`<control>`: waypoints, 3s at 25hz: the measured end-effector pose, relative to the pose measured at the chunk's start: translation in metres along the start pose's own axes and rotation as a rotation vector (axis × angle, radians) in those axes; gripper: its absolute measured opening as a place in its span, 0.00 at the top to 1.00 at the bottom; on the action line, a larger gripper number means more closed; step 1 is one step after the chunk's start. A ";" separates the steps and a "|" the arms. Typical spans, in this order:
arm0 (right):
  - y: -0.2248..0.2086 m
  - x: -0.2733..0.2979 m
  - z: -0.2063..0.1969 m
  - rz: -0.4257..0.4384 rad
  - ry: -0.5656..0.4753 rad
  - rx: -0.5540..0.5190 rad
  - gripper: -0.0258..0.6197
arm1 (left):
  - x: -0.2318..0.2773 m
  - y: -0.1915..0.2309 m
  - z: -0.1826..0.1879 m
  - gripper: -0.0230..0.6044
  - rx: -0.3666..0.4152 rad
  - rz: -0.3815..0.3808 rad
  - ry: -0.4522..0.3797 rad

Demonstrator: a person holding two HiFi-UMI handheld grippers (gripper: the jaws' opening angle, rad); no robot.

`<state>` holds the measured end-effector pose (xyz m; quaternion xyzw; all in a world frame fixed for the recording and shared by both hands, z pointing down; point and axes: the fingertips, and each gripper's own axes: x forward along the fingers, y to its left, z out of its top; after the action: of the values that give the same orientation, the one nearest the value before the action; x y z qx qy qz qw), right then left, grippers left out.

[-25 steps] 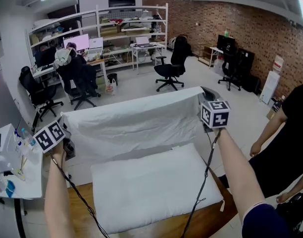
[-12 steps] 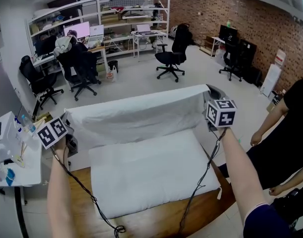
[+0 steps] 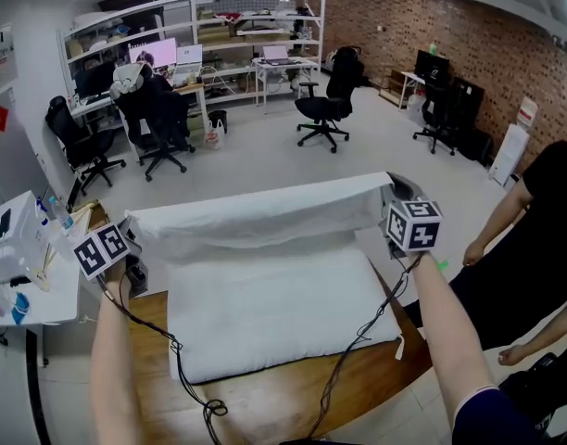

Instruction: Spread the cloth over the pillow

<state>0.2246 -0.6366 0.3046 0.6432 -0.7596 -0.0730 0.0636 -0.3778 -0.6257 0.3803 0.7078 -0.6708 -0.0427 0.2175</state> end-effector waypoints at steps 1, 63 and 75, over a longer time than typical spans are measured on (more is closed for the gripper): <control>0.001 -0.007 -0.003 0.004 0.004 0.005 0.95 | -0.006 0.001 -0.005 0.93 0.003 0.004 0.010; 0.073 -0.234 -0.300 0.093 0.513 0.051 0.89 | -0.181 0.061 -0.242 0.93 -0.068 0.198 0.338; 0.074 -0.263 -0.298 0.090 0.558 0.154 0.80 | -0.223 0.039 -0.248 0.93 -0.023 0.206 0.295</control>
<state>0.2529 -0.3738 0.6111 0.6070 -0.7438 0.1674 0.2242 -0.3487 -0.3482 0.5666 0.6315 -0.6998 0.0763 0.3250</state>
